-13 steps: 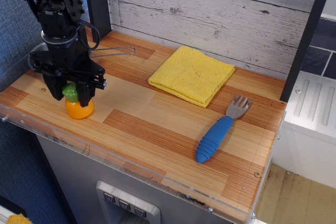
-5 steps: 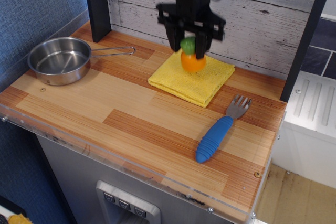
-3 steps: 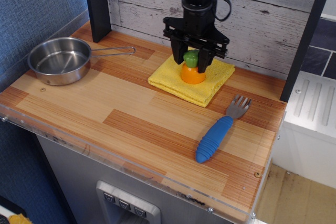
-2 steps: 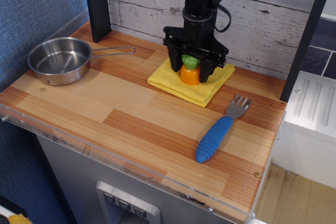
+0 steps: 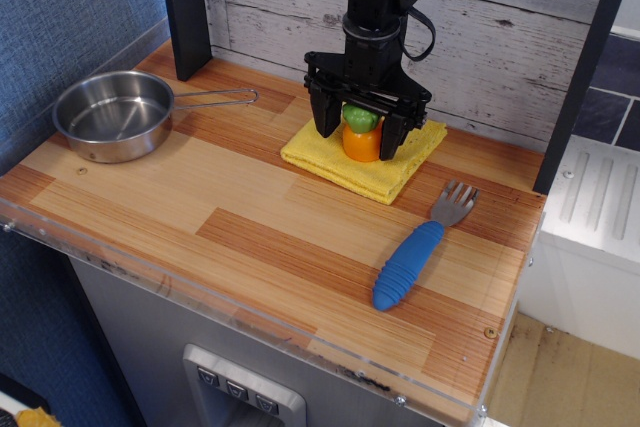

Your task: Move orange onto yellow towel

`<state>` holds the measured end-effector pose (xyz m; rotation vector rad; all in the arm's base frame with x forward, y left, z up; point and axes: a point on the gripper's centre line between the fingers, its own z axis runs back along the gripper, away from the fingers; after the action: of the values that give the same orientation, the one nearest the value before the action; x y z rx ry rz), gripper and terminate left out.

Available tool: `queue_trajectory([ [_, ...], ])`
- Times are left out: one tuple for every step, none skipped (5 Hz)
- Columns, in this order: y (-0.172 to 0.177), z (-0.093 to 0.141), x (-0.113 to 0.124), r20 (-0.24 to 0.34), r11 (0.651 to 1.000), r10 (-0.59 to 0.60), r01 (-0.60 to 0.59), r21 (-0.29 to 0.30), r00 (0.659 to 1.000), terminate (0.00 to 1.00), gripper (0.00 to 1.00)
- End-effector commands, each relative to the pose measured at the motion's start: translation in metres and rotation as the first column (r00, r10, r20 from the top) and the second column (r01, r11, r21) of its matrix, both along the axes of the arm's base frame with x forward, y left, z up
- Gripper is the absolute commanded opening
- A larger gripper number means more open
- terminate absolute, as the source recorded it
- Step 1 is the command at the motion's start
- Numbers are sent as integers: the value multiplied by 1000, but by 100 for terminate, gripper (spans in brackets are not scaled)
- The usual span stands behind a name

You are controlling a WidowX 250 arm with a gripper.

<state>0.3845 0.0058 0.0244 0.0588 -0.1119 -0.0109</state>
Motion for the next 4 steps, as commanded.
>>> queue_trajectory([
  [5, 51, 4, 112, 999, 24, -19, -44, 993, 0, 100],
  [5, 74, 5, 154, 997, 38, -28, -71, 987, 0, 100],
  [6, 107, 0, 197, 994, 53, -33, -104, 979, 0, 100],
  [10, 142, -8, 239, 992, 49, -18, -129, 970, 0, 100],
])
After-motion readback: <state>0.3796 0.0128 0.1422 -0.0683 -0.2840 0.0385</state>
